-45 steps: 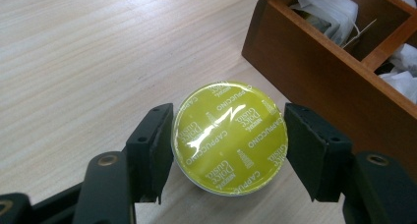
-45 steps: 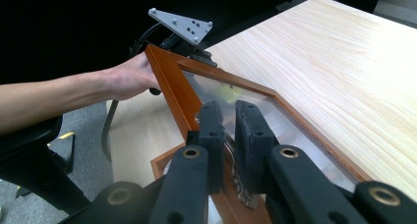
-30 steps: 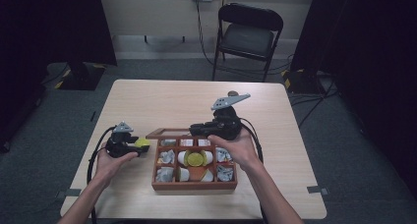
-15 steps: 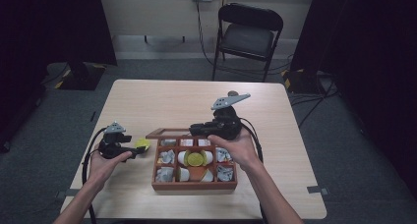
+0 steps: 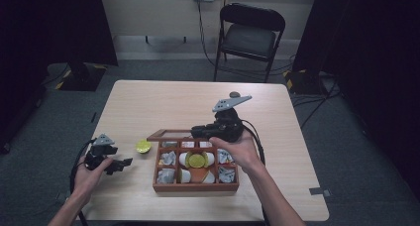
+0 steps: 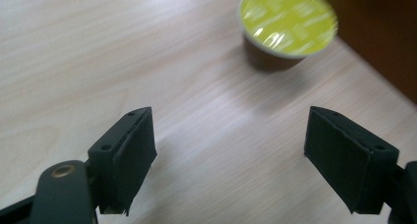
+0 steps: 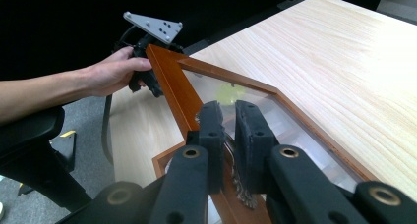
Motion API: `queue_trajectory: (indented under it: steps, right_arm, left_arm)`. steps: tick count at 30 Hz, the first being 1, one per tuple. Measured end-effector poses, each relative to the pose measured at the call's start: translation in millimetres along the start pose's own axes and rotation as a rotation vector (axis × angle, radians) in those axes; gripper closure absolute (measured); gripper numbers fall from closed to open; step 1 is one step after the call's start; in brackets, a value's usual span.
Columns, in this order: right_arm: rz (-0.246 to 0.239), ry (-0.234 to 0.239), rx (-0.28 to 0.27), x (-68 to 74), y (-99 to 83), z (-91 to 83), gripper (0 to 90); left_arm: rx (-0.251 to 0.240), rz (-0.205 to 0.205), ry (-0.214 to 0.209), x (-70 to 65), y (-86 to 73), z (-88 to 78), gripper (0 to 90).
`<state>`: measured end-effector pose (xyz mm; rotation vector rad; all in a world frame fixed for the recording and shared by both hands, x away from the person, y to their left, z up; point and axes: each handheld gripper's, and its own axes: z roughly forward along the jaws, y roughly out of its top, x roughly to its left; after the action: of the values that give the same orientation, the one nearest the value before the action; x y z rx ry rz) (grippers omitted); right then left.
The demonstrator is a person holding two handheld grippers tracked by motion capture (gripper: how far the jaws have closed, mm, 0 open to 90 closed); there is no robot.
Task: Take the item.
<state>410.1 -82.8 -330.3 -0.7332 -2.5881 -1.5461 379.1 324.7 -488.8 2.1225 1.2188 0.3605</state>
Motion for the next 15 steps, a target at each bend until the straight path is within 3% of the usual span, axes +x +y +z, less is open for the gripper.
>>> queue_trajectory:
  steps: [3,8,11,15]
  right_arm:
    - [-0.002,0.003,0.002,0.1,-0.4,0.1,82.3]
    - [-0.003,0.003,0.004,0.4,-0.7,0.2,82.2]
    - [-0.003,0.003,0.004,0.5,-1.0,0.3,82.3]
    - [0.000,0.009,0.009,1.3,-2.7,0.5,82.2]
  left_arm:
    - [0.037,0.033,0.019,-2.8,-5.0,5.6,19.3]
    - [-0.013,0.038,0.037,-5.0,-12.1,8.5,14.4]
    - [-0.087,0.037,0.043,-4.6,-19.0,12.3,10.5]
    - [-0.086,0.037,0.043,-4.7,-19.0,12.3,10.0]
